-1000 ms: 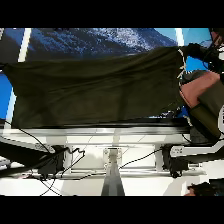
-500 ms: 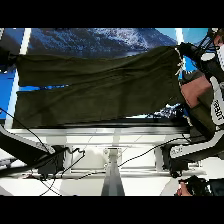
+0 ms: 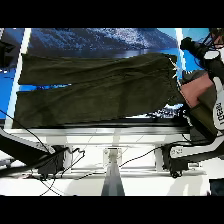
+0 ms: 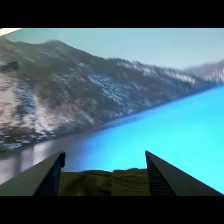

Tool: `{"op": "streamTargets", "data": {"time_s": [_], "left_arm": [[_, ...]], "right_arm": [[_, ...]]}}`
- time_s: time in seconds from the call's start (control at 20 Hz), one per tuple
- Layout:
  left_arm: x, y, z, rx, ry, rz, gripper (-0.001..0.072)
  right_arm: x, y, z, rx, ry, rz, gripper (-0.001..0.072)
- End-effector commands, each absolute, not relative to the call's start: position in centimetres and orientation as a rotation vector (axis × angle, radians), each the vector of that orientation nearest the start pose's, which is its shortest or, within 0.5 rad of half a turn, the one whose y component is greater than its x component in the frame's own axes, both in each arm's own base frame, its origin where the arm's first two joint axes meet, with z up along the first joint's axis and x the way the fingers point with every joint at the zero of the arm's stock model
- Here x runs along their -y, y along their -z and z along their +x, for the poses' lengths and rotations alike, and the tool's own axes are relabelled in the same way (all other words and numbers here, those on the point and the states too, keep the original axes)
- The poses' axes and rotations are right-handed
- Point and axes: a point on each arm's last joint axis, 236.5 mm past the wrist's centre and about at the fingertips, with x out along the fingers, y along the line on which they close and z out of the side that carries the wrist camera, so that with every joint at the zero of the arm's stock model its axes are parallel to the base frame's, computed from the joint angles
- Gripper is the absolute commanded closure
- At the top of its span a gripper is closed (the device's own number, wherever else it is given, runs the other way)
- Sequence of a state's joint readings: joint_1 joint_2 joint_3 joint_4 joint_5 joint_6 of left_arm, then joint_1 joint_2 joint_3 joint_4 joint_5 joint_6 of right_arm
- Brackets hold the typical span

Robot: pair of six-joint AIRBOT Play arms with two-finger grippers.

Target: Fold the clothes and pants, and hang the long-sleeved shirts on hangers.

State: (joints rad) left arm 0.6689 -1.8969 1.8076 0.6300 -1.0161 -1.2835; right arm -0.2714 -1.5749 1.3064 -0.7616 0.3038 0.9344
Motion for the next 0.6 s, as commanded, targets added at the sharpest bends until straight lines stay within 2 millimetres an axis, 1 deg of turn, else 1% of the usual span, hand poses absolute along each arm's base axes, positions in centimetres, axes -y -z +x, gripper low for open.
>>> {"op": "streamTargets", "data": {"time_s": [0.0, 0.05, 0.1, 0.15, 0.2, 0.25, 0.35, 0.4, 0.45, 0.5, 0.55], "left_arm": [[-22.2, -10.1, 52.5, -0.662, 0.067, -0.791, 0.0212], [-21.7, -12.0, 51.4, -0.657, 0.099, -0.737, 0.0396], [-21.0, -13.9, 50.2, -0.653, 0.137, -0.676, 0.0670], [-20.0, -15.7, 49.1, -0.652, 0.174, -0.616, 0.0687], [-18.8, -17.3, 48.0, -0.657, 0.209, -0.582, 0.0687], [-17.3, -19.2, 46.8, -0.651, 0.254, -0.530, 0.0687], [-15.8, -23.2, 46.0, -0.580, 0.266, -0.465, 0.0689], [-15.3, -24.6, 45.6, -0.558, 0.251, -0.423, 0.0690], [-14.8, -25.6, 45.1, -0.555, 0.229, -0.369, 0.0690], [-14.6, -26.0, 44.5, -0.567, 0.199, -0.314, 0.0691], [-14.9, -26.1, 44.0, -0.581, 0.149, -0.263, 0.0691]], "right_arm": [[10.3, -10.1, 55.1, -0.499, 0.009, 0.220, 0.0162], [10.1, -10.6, 53.5, -0.544, -0.028, 0.212, 0.0163], [9.8, -10.7, 51.4, -0.610, -0.063, 0.223, 0.0270], [9.6, -10.5, 49.0, -0.689, -0.098, 0.227, 0.0553], [9.2, -10.1, 46.3, -0.779, -0.143, 0.226, 0.0672], [8.6, -9.6, 43.5, -0.873, -0.192, 0.232, 0.0680], [7.4, -8.2, 38.1, -1.071, -0.280, 0.237, 0.0680], [7.5, -7.4, 35.8, -1.160, -0.289, 0.220, 0.0680], [8.4, -6.9, 34.9, -1.173, -0.228, 0.230, 0.0681], [8.8, -6.6, 34.6, -1.151, -0.179, 0.254, 0.0681], [9.2, -5.5, 33.0, -1.178, -0.151, 0.259, 0.0682]]}}
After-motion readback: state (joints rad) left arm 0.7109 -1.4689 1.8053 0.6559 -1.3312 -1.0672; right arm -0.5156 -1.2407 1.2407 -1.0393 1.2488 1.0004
